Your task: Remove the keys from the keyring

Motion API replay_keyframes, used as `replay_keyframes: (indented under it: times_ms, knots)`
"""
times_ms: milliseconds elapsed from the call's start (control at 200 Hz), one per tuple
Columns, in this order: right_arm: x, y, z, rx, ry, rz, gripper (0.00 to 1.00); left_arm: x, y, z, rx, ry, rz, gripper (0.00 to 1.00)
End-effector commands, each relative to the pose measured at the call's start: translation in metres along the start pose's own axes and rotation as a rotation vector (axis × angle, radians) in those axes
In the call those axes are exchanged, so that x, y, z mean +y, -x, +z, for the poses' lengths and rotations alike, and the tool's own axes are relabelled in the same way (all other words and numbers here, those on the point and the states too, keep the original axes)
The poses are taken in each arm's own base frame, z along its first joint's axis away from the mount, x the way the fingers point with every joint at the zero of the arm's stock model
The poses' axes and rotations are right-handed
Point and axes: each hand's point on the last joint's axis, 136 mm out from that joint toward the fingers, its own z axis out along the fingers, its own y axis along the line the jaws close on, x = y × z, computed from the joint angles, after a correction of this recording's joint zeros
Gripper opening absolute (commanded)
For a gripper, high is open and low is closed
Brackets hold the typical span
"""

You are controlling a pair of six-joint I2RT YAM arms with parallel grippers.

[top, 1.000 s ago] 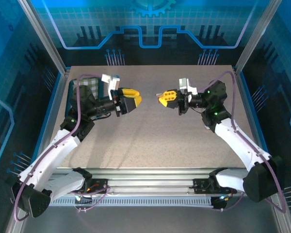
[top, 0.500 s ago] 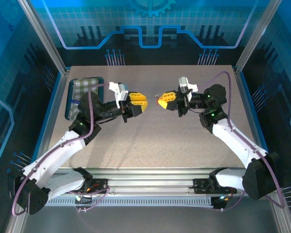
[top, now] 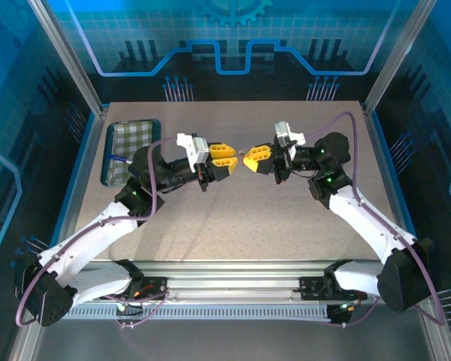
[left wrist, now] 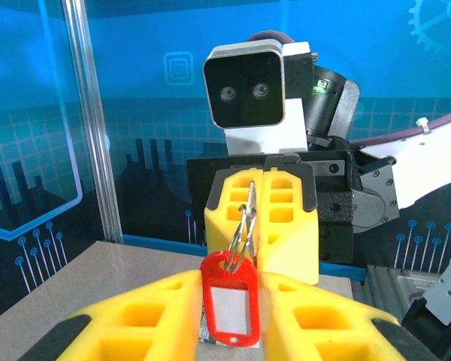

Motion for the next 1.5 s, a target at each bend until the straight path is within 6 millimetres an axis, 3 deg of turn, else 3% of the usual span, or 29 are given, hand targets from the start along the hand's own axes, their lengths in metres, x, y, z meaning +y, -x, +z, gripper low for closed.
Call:
replay_keyframes:
  times_ms: [0, 550, 826, 1206, 1496]
  knots:
    - [0.009, 0.005, 0.002, -0.015, 0.019, -0.016, 0.00, -0.007, 0.020, 0.004, -0.050, -0.018, 0.109, 0.26]
    - [0.010, 0.005, 0.004, -0.015, 0.040, -0.009, 0.00, -0.005, 0.022, 0.010, -0.041, -0.022, 0.130, 0.16]
    - [0.009, 0.005, 0.004, -0.018, 0.038, -0.005, 0.00, -0.006, 0.024, 0.012, -0.041, -0.032, 0.136, 0.00]
    - [0.004, -0.005, 0.001, 0.060, -0.055, -0.019, 0.00, -0.007, 0.020, 0.010, 0.033, -0.016, 0.157, 0.00]
    - [-0.010, -0.016, -0.013, 0.188, -0.279, -0.115, 0.00, -0.002, 0.012, 0.006, 0.104, 0.051, 0.176, 0.00]
